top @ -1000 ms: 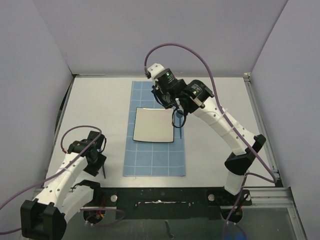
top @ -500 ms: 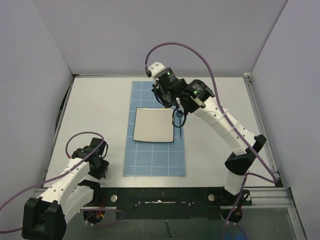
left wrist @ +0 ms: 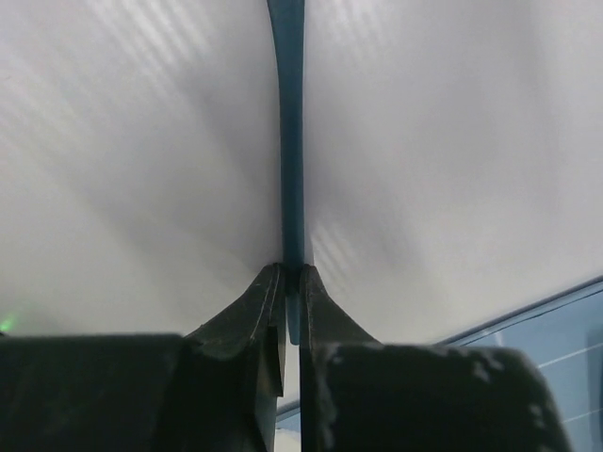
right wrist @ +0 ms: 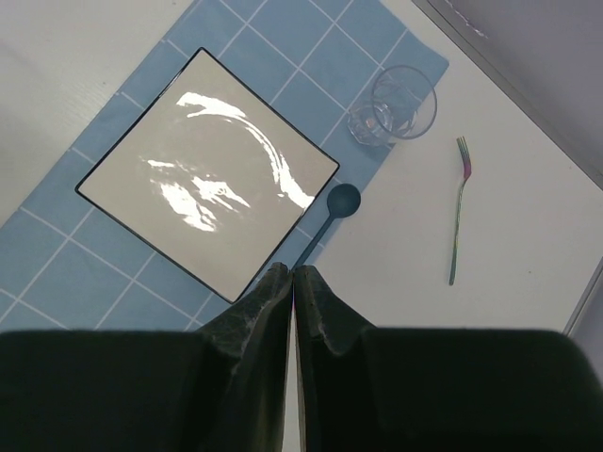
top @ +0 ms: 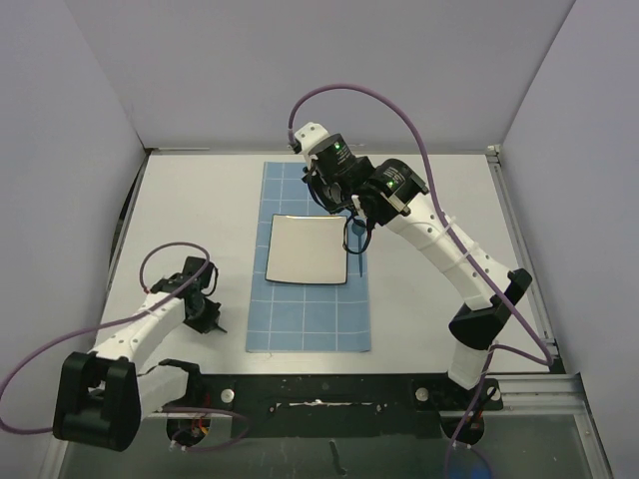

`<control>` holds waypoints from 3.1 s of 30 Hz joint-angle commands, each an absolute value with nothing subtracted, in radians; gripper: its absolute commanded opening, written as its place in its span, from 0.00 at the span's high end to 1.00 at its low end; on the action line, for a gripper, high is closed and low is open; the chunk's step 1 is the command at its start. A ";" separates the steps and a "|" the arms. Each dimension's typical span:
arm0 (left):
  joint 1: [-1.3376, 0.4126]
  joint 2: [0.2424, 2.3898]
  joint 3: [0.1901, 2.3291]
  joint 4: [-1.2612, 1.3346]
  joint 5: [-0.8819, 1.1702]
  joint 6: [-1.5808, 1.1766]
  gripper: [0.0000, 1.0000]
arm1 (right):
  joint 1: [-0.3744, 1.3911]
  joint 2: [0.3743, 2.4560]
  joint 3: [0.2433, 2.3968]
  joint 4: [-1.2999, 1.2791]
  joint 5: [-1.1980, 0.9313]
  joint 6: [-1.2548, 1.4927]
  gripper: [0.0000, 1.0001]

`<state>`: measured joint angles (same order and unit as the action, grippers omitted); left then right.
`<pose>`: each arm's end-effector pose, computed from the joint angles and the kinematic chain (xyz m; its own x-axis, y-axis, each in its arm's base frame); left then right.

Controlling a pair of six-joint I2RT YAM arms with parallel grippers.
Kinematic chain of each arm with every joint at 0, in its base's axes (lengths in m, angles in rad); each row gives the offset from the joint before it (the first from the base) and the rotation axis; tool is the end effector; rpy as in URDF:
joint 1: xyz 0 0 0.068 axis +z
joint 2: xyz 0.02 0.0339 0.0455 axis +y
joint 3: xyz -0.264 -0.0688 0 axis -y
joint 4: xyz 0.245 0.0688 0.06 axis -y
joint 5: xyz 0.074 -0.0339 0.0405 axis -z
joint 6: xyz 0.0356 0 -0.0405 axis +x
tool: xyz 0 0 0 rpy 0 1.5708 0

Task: Set the dinner table for one person
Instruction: Pick up the knife at the center of the board, then place the knife on the napkin.

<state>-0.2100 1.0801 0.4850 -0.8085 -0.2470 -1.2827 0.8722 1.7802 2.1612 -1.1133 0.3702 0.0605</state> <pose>0.1487 -0.0228 0.1517 -0.4297 -0.8590 -0.2784 -0.8785 0.4689 -0.0911 0.2412 0.2672 0.4469 -0.4619 -0.4623 -0.7569 -0.5138 0.8351 -0.1965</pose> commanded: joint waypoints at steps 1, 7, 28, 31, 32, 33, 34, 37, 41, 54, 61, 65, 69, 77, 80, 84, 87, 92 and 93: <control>-0.178 1.269 0.516 -0.568 -0.220 -1.174 1.00 | 0.876 1.762 2.164 -1.066 0.388 0.055 0.92; -0.213 1.392 0.752 -0.610 -0.290 -1.053 1.00 | 0.874 1.751 2.125 -1.062 0.386 0.068 0.92; -0.431 1.546 1.210 -0.312 0.377 -0.743 1.00 | 0.771 1.702 2.016 -1.045 0.450 0.076 0.93; -0.493 1.665 1.305 -0.260 0.569 -0.718 1.00 | 0.694 1.654 1.967 -1.033 0.405 0.080 0.93; -0.511 1.690 1.339 -0.257 0.605 -0.715 1.00 | 0.669 1.633 1.949 -1.025 0.394 0.079 0.93; -0.530 1.710 1.365 -0.249 0.633 -0.703 1.00 | 0.644 1.615 1.933 -1.020 0.384 0.077 0.93; -0.547 1.728 1.401 -0.263 0.639 -0.681 1.00 | 0.623 1.601 1.920 -1.017 0.375 0.074 0.93; -0.569 1.758 1.448 -0.305 0.654 -0.644 1.00 | 0.566 1.566 1.894 -1.019 0.359 0.065 0.93; -0.572 1.786 1.449 -0.302 0.648 -0.652 1.00 | 0.532 1.540 1.868 -1.012 0.342 0.062 0.93; -0.725 1.941 1.385 -0.206 0.410 -0.746 1.00 | 0.515 1.512 1.811 -0.995 0.331 0.071 0.93; -0.739 2.005 1.359 -0.157 0.343 -0.778 1.00 | 0.505 1.489 1.783 -1.000 0.331 0.066 0.93; -0.739 2.013 1.359 -0.160 0.298 -0.772 1.00 | 0.500 1.485 1.767 -0.999 0.329 0.066 0.93; -0.740 2.011 1.362 -0.166 0.258 -0.771 1.00 | 0.497 1.485 1.763 -0.994 0.320 0.070 0.93; -0.745 2.022 1.349 -0.162 0.181 -0.823 1.00 | 0.498 1.494 1.761 -0.992 0.306 0.075 0.93; -0.747 2.039 1.366 -0.168 0.167 -0.835 1.00 | 0.498 1.498 1.764 -0.993 0.304 0.075 0.93; -0.751 2.070 1.390 -0.159 0.173 -0.847 1.00 | 0.499 1.498 1.764 -0.995 0.304 0.072 0.93; -0.758 2.082 1.405 -0.162 0.161 -0.848 1.00 | 0.497 1.499 1.766 -0.998 0.307 0.071 0.93; -0.759 2.095 1.414 -0.158 0.157 -0.857 1.00 | 0.498 1.496 1.763 -1.002 0.311 0.069 0.93; -0.759 2.097 1.415 -0.157 0.158 -0.857 1.00 | 0.499 1.495 1.763 -1.002 0.313 0.070 0.93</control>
